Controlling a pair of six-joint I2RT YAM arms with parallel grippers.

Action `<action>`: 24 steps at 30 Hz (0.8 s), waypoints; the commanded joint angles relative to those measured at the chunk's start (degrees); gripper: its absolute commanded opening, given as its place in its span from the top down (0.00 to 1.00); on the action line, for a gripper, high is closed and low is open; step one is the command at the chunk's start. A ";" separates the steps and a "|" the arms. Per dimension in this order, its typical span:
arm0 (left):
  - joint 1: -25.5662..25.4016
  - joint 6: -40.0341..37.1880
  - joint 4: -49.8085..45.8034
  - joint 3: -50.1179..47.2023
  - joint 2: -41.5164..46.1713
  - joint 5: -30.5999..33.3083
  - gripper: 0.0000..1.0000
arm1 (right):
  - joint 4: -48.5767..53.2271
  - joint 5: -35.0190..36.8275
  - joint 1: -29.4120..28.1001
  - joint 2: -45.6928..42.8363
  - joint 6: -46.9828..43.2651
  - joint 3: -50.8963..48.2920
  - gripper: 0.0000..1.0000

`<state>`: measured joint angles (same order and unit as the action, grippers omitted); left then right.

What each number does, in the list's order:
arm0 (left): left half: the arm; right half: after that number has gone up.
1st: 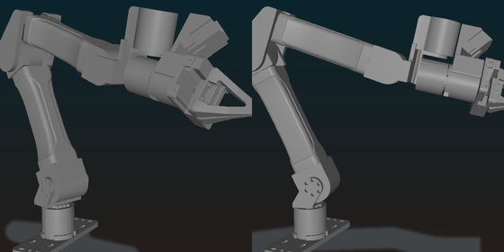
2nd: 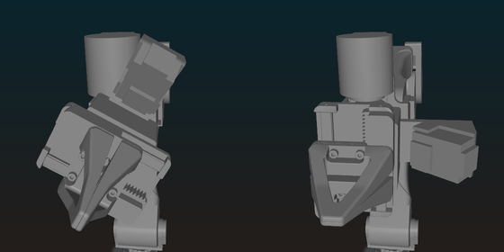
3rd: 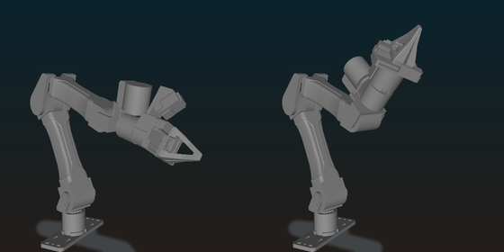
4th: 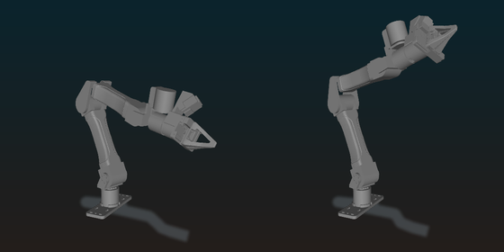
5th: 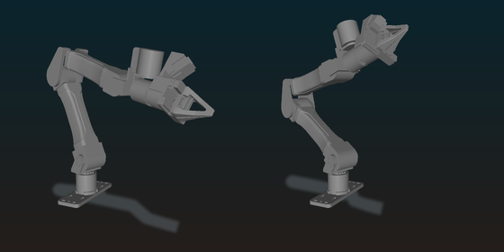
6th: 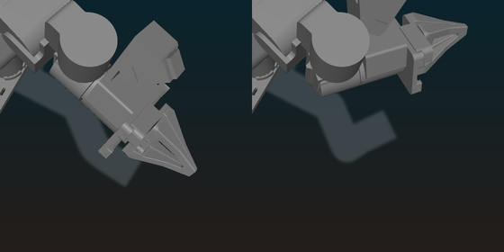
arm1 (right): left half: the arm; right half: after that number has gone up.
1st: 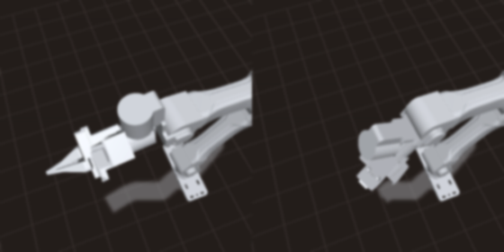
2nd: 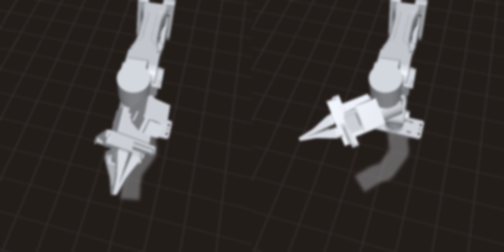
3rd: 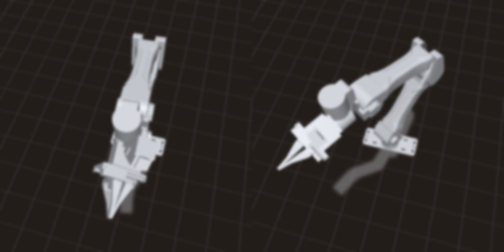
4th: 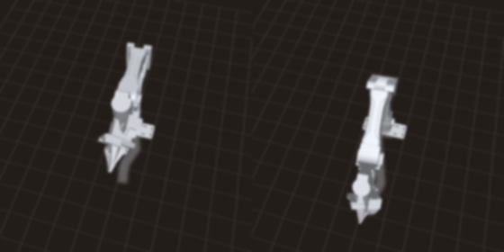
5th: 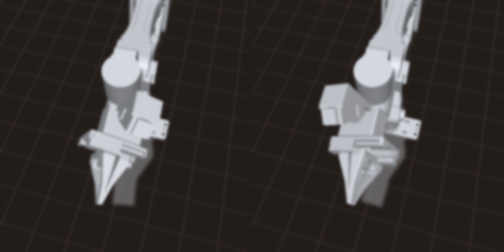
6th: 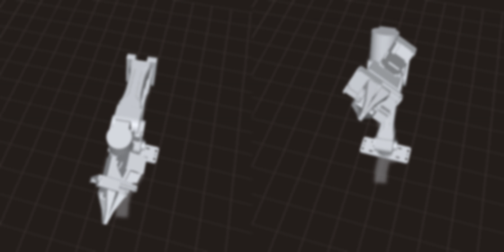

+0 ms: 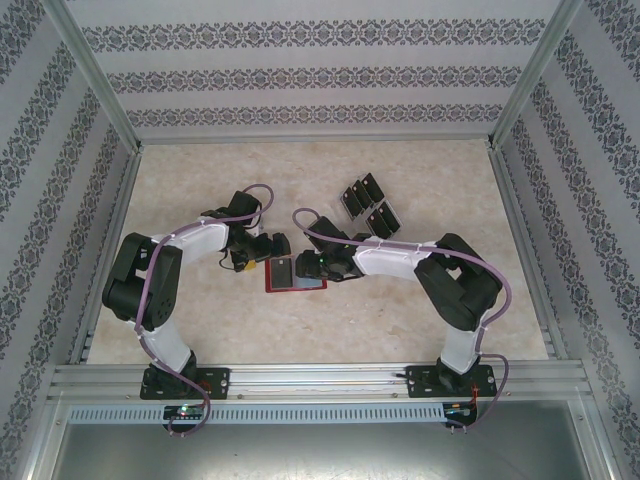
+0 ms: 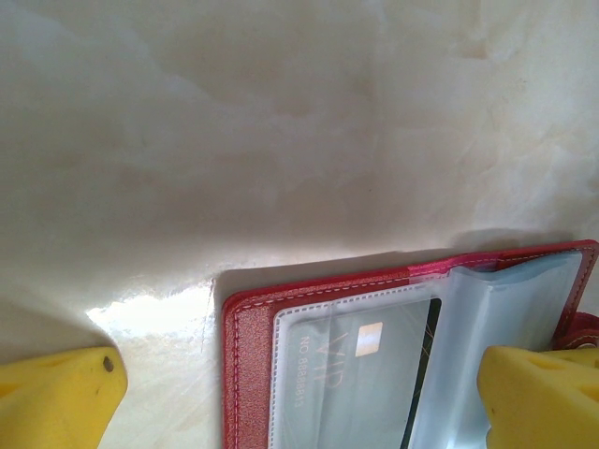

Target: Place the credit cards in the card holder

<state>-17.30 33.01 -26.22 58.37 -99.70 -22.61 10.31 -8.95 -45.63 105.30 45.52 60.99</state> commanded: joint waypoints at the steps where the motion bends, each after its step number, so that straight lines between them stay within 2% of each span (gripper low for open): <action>1: -0.01 -1.37 -0.42 -2.64 -3.35 3.99 0.00 | -0.54 -1.23 -0.84 1.62 0.98 0.70 0.51; 19: 0.08 -0.13 0.77 -2.85 -3.31 2.34 0.00 | -0.87 -3.35 -3.77 3.80 1.04 6.06 0.51; 24: 0.80 0.99 0.47 -2.18 -1.65 4.13 0.00 | -1.12 -3.44 -4.11 3.58 1.33 6.16 0.51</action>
<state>-17.23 33.50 -26.04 58.26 -99.59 -22.65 9.52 -11.68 -49.04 108.18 46.33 65.71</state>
